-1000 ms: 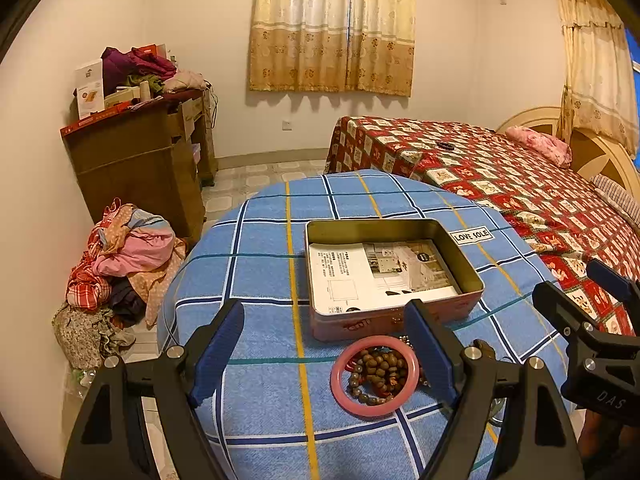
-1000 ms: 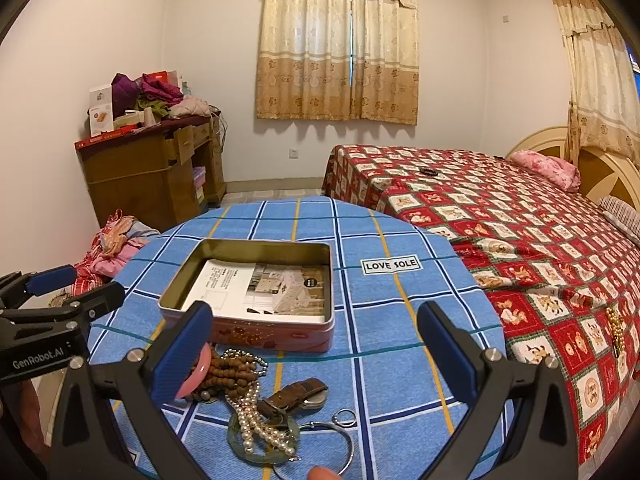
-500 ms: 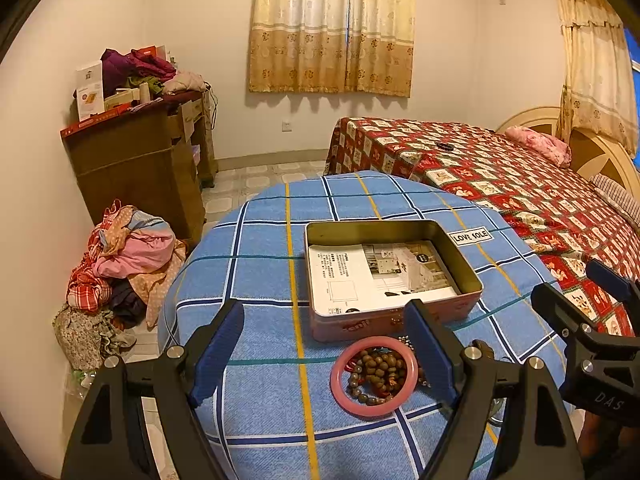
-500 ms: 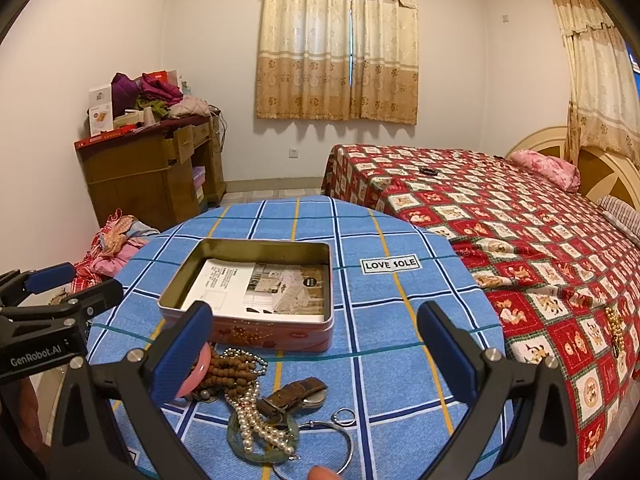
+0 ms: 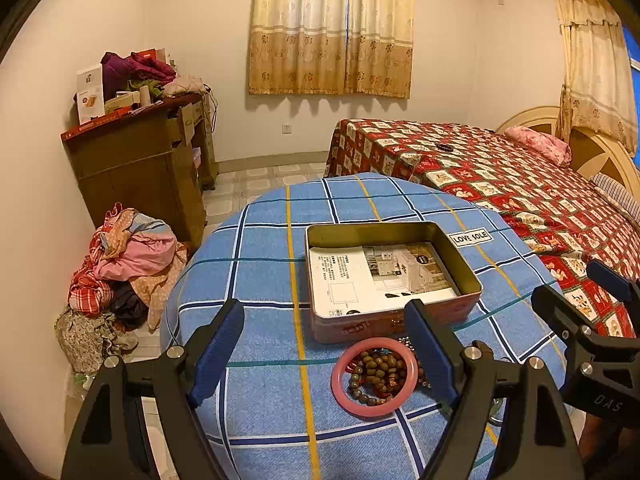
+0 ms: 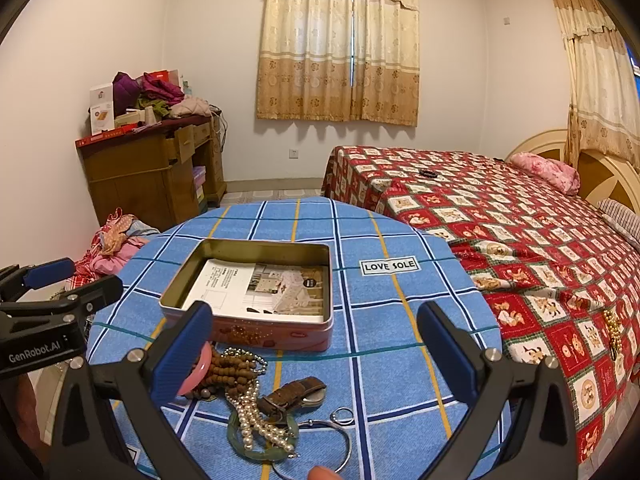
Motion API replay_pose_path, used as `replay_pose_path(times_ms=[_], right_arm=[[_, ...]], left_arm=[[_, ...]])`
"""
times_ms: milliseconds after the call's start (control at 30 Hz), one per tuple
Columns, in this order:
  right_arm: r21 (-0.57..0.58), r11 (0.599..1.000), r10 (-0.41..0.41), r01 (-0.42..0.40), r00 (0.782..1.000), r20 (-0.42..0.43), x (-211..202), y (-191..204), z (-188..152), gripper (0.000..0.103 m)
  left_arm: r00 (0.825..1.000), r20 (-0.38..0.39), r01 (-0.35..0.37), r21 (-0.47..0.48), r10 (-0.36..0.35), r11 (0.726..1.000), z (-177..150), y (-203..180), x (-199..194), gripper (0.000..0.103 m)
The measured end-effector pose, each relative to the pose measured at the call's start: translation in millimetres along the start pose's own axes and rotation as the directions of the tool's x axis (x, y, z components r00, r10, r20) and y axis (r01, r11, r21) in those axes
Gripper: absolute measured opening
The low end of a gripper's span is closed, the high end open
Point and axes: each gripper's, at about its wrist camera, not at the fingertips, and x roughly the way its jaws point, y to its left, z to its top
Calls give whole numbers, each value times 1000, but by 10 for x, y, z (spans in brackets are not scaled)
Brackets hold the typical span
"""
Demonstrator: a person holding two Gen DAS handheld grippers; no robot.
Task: Organize jewelry
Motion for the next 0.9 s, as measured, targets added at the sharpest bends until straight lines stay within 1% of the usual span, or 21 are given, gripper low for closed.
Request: replay_pose_path(times_ms=[167, 233, 400, 533, 633, 700, 733, 833, 867, 900], right_arm=[[-1, 1000, 1, -1, 1000, -3, -10, -9, -2, 103], [-1, 1000, 1, -1, 1000, -2, -14, -11, -5, 103], [1, 1000, -2, 2, 1000, -20, 32, -28, -25, 103], [-12, 1000, -21, 21, 998, -65, 170, -67, -161, 103], [-3, 1000, -18, 18, 994, -111, 310, -122, -286, 103], [8, 1000, -8, 10, 990, -139, 395, -159, -363, 103], [13, 1000, -2, 4, 989, -149, 418, -172, -387, 103], [25, 1000, 7, -3, 987, -161, 452, -194, -439, 103], [27, 1000, 10, -6, 987, -163, 452, -188, -451, 103], [27, 1000, 12, -8, 986, -165, 454, -182, -456, 103]], left_arm=[[998, 57, 25, -28, -23, 999, -29, 23, -2, 82], [994, 101, 43, -48, -38, 998, -52, 18, 13, 82], [990, 134, 52, -73, -42, 996, -121, 50, 143, 82], [991, 130, 48, -66, -39, 997, -185, 50, 317, 82], [995, 99, 34, -52, -29, 998, -262, 41, 489, 82], [998, 63, 31, -50, -27, 998, -330, 50, 601, 82], [999, 44, 23, -48, -21, 999, -365, 57, 652, 82], [1000, 20, 10, -29, -9, 1000, -453, 49, 743, 81], [1000, 17, 7, -20, -6, 1000, -481, 42, 766, 78], [1000, 11, 11, -17, -11, 1000, -500, 35, 790, 71]])
